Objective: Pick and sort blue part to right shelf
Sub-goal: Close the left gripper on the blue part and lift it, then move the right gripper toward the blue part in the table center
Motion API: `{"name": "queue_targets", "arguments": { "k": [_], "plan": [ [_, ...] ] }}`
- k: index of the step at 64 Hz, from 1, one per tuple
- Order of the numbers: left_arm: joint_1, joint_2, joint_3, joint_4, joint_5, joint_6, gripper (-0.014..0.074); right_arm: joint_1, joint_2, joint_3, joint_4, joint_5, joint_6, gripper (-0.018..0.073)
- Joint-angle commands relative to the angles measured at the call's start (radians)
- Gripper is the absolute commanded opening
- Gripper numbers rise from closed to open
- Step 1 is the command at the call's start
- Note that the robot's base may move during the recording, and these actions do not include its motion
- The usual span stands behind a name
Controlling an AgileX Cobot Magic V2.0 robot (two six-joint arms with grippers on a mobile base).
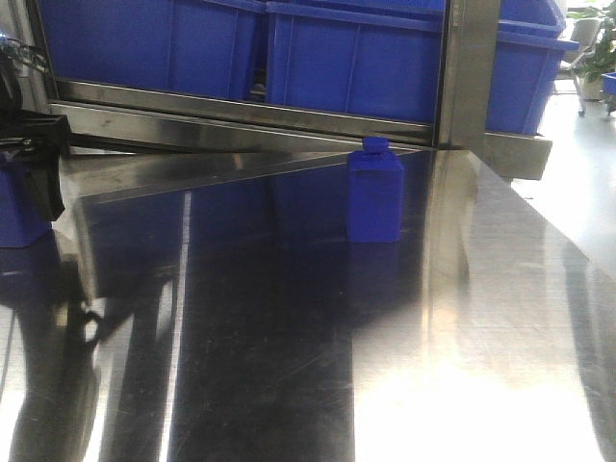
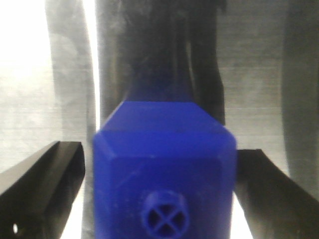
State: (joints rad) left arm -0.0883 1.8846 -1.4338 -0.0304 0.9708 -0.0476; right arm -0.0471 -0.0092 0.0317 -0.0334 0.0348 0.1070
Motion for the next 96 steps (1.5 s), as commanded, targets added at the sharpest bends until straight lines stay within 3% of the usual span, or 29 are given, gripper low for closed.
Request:
{"name": "queue_targets", "arguments": {
  "k": [1, 20, 42, 58, 77, 96],
  "plan": [
    [0.002, -0.047, -0.032, 0.004, -0.024, -0.011, 0.0577, -0.003, -0.023, -0.022, 0.002, -0.098, -0.006, 0.0032],
    [0.002, -0.047, -0.032, 0.004, -0.012, -0.011, 0.0378, -0.003, -0.023, -0.022, 0.002, -0.102, -0.006, 0.0032],
    [0.0, -0.056, -0.077, 0.013, 0.11, -0.005, 0.0368, -0.003, -0.023, -0.022, 0.002, -0.102, -0.006, 0.0032],
    [0.0, -0.246, -0.125, 0.008, 0.104, 0.02, 0.0368, -0.003, -0.023, -0.022, 0.002, -0.112, -0.006, 0.0032],
    [0.0, -0.584, -0.086, -0.016, -0.026, 0.097, 0.0368, -0.003, -0.023, -0.041, 0.02, -0.16, 0.003, 0.0032],
    [0.0, -0.912, 0.214, -0.018, -0.329, 0.13, 0.0368, -0.003, 0.039, -0.292, 0.02, 0.06, 0.003, 0.0034]
  ]
}}
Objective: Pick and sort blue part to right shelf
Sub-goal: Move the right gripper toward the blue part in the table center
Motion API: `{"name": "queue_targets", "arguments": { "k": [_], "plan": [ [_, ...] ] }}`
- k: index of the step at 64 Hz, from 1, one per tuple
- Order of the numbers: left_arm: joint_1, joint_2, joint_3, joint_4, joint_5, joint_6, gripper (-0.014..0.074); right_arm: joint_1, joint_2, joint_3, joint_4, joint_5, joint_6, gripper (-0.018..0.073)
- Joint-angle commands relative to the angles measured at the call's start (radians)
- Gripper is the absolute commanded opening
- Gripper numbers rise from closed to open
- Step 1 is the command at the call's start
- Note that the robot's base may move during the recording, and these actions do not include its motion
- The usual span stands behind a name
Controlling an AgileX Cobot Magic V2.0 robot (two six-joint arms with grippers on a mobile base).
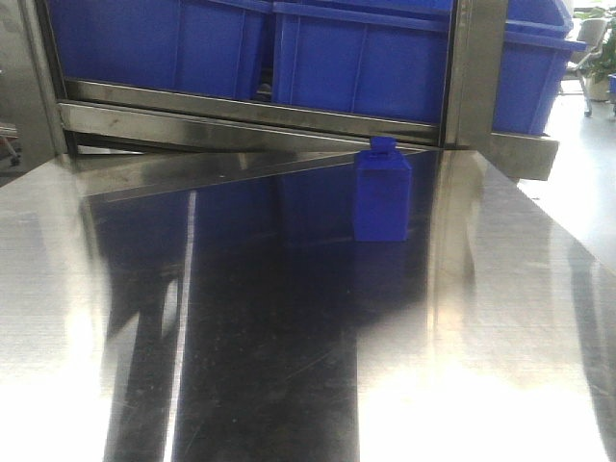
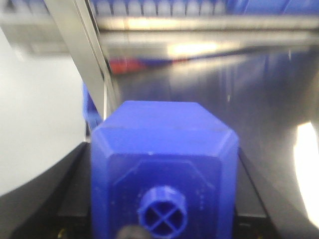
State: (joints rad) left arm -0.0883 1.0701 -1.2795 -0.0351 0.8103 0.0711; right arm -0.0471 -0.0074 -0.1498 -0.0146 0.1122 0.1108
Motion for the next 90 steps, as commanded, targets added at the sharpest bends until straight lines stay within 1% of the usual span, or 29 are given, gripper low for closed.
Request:
{"name": "queue_targets", "arguments": {
  "k": [1, 5, 10, 16, 19, 20, 26, 30, 37, 43, 48, 52, 55, 59, 66, 70, 77, 82, 85, 90],
  "plan": [
    [0.0, -0.112, 0.08, -0.013, -0.193, 0.012, 0.0368, -0.003, 0.052, -0.125, 0.002, -0.009, -0.001, 0.0034],
    [0.0, -0.183, 0.175, -0.013, -0.263, 0.012, 0.0368, 0.003, 0.109, -0.197, 0.003, 0.018, -0.001, 0.0034],
    [-0.007, -0.252, 0.266, -0.013, -0.307, 0.012, 0.0368, 0.023, 0.177, -0.276, 0.003, 0.038, -0.001, 0.0035],
    [-0.042, -0.317, 0.353, -0.013, -0.343, 0.012, 0.0368, 0.06, 0.272, -0.372, 0.004, 0.075, -0.001, 0.0041],
    [-0.063, -0.342, 0.385, -0.013, -0.355, 0.012, 0.0368, 0.083, 0.324, -0.417, 0.015, 0.095, -0.001, 0.0073],
    [-0.076, -0.358, 0.403, -0.013, -0.357, 0.012, 0.0368, 0.097, 0.346, -0.439, 0.015, 0.107, -0.001, 0.0086],
    [-0.108, -0.406, 0.445, -0.013, -0.365, 0.012, 0.0368, 0.172, 0.444, -0.536, 0.029, 0.154, -0.002, 0.0207],
    [-0.124, -0.432, 0.459, -0.013, -0.374, 0.012, 0.0368, 0.222, 0.513, -0.585, 0.029, 0.183, -0.002, 0.0313],
    [-0.131, -0.478, 0.468, -0.013, -0.376, 0.012, 0.0367, 0.323, 0.625, -0.665, 0.029, 0.239, -0.002, 0.0414],
    [-0.131, -0.514, 0.468, -0.013, -0.376, 0.012, 0.0367, 0.419, 0.722, -0.726, 0.029, 0.294, -0.002, 0.0428],
    [-0.131, -0.534, 0.468, -0.013, -0.378, 0.012, 0.0367, 0.484, 0.8, -0.759, 0.029, 0.297, -0.002, 0.0428],
    [-0.131, -0.543, 0.468, -0.013, -0.378, 0.012, 0.0367, 0.519, 0.848, -0.773, 0.024, 0.285, -0.011, 0.0428],
    [-0.131, -0.55, 0.468, -0.013, -0.378, 0.012, 0.0367, 0.536, 0.888, -0.78, 0.015, 0.258, -0.021, 0.0428],
    [-0.131, -0.557, 0.468, -0.013, -0.378, 0.012, 0.0367, 0.537, 0.95, -0.804, 0.015, 0.242, -0.021, 0.0428],
    [-0.131, -0.558, 0.468, -0.013, -0.378, 0.012, 0.0367, 0.536, 1.062, -0.902, 0.015, 0.362, -0.021, 0.0442],
    [-0.131, -0.558, 0.468, -0.013, -0.378, 0.012, 0.0367, 0.53, 1.133, -0.976, 0.015, 0.466, -0.021, 0.0488],
    [-0.131, -0.558, 0.468, -0.02, -0.378, 0.012, 0.0367, 0.53, 1.262, -1.105, 0.015, 0.629, -0.021, 0.0615],
    [-0.131, -0.558, 0.468, -0.027, -0.378, 0.012, 0.0367, 0.53, 1.35, -1.189, 0.015, 0.69, -0.021, 0.0603],
    [-0.131, -0.558, 0.468, -0.031, -0.378, 0.012, 0.0367, 0.53, 1.393, -1.228, 0.015, 0.702, -0.016, 0.0602],
    [-0.131, -0.558, 0.468, -0.033, -0.378, 0.012, 0.0367, 0.53, 1.464, -1.293, 0.015, 0.703, 0.028, 0.0602]
  ]
}}
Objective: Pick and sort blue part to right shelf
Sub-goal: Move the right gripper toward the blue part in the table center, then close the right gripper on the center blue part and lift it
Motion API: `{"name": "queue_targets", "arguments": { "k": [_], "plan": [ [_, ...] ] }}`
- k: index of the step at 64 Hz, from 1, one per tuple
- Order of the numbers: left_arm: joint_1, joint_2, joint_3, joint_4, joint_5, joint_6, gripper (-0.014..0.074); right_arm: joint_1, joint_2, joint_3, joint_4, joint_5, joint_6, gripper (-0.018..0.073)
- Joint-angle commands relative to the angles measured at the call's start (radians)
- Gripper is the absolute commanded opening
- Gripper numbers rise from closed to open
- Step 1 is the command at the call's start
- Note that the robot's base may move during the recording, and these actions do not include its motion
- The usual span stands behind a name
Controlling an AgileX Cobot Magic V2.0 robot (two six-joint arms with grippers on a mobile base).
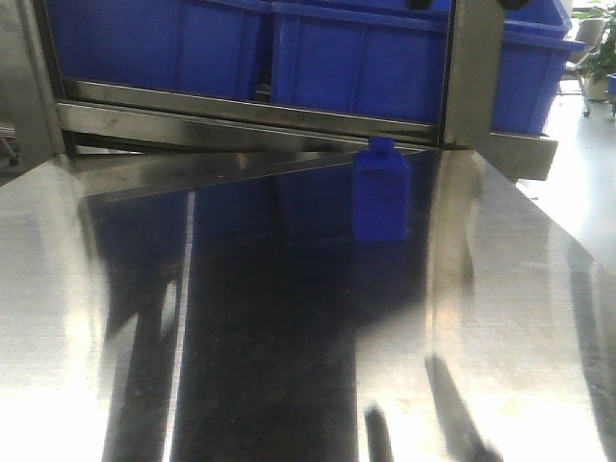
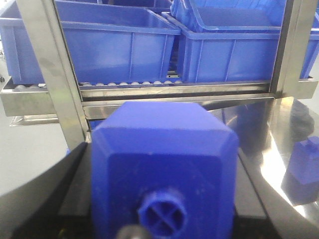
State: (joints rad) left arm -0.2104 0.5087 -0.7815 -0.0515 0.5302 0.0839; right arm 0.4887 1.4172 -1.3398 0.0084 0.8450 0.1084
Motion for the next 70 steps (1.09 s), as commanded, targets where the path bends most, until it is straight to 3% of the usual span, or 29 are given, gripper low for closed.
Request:
{"name": "queue_targets", "arguments": {
  "k": [1, 12, 30, 70],
  "plan": [
    [-0.009, 0.003, -0.03, -0.016, -0.098, -0.001, 0.0367, -0.006, 0.052, -0.114, -0.008, -0.03, 0.047, 0.0602],
    [-0.009, 0.003, -0.03, -0.021, -0.098, -0.001, 0.0367, -0.006, 0.193, -0.229, -0.016, -0.025, 0.159, 0.0602],
    [-0.009, 0.003, -0.03, -0.021, -0.098, -0.001, 0.0367, -0.011, 0.396, -0.371, -0.085, 0.115, 0.231, 0.0602],
    [-0.009, 0.003, -0.03, -0.021, -0.09, -0.001, 0.0367, -0.035, 0.58, -0.406, -0.02, 0.2, 0.236, 0.0574]
  ]
}}
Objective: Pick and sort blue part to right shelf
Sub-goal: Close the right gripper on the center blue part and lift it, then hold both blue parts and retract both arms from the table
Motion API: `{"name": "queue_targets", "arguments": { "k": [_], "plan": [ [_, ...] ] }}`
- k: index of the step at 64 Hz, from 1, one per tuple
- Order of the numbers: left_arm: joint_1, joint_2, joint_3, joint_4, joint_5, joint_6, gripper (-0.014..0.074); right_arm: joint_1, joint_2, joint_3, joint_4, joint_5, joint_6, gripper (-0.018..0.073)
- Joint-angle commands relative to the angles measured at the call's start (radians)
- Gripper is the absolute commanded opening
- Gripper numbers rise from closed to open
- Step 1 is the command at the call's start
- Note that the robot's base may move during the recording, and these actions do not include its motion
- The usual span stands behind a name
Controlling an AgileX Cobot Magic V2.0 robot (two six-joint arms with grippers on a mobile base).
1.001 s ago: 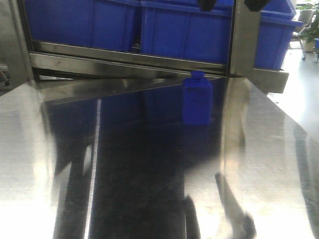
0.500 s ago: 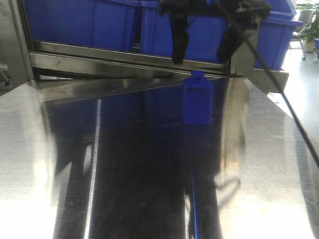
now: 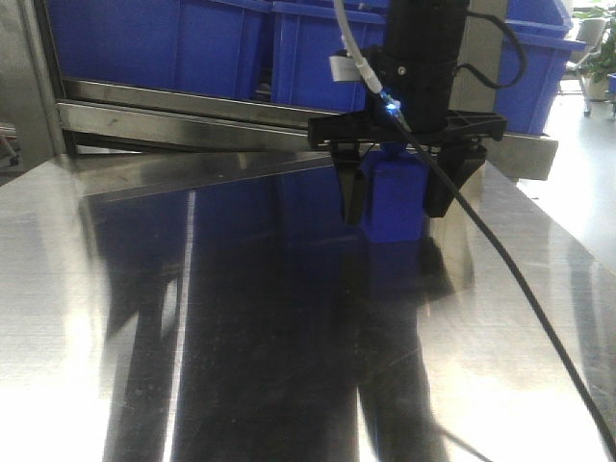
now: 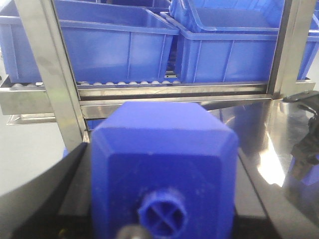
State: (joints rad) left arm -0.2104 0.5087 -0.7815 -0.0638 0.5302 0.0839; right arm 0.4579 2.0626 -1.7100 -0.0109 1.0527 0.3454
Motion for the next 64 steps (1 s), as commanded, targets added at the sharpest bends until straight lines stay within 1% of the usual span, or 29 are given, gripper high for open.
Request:
{"name": "queue_targets", "arguments": {
  "k": [1, 5, 13, 18, 26, 39, 46, 57, 64],
  "plan": [
    [-0.009, 0.003, -0.03, -0.009, -0.09, -0.001, 0.0367, -0.004, -0.067, -0.035, -0.001, -0.007, -0.001, 0.0558],
    [-0.009, 0.003, -0.03, -0.009, -0.09, -0.001, 0.0367, -0.004, -0.072, -0.035, -0.001, -0.002, -0.011, 0.0508],
    [-0.009, 0.003, -0.03, -0.009, -0.088, -0.001, 0.0367, -0.004, -0.097, -0.036, -0.001, -0.007, -0.021, 0.0358],
    [-0.009, 0.001, -0.03, -0.009, -0.083, -0.001, 0.0367, -0.004, -0.125, -0.039, -0.002, -0.027, -0.027, 0.0305],
    [-0.009, -0.011, -0.03, -0.007, -0.055, -0.001, 0.0367, -0.004, -0.175, -0.039, -0.002, -0.054, -0.039, 0.0302],
    [-0.009, -0.081, -0.026, -0.003, -0.011, -0.001, 0.0364, 0.009, -0.252, -0.031, -0.005, -0.056, -0.106, 0.0302],
    [-0.009, -0.144, -0.004, -0.003, 0.028, -0.001, 0.0328, 0.028, -0.3, -0.011, -0.007, -0.072, -0.14, 0.0302],
    [-0.009, -0.233, 0.055, -0.003, 0.069, -0.001, 0.0272, 0.066, -0.405, 0.078, -0.009, -0.149, -0.175, 0.0302],
    [-0.009, -0.274, 0.075, -0.003, 0.079, -0.001, 0.0267, 0.087, -0.486, 0.171, -0.013, -0.224, -0.179, 0.0302]
  ]
}}
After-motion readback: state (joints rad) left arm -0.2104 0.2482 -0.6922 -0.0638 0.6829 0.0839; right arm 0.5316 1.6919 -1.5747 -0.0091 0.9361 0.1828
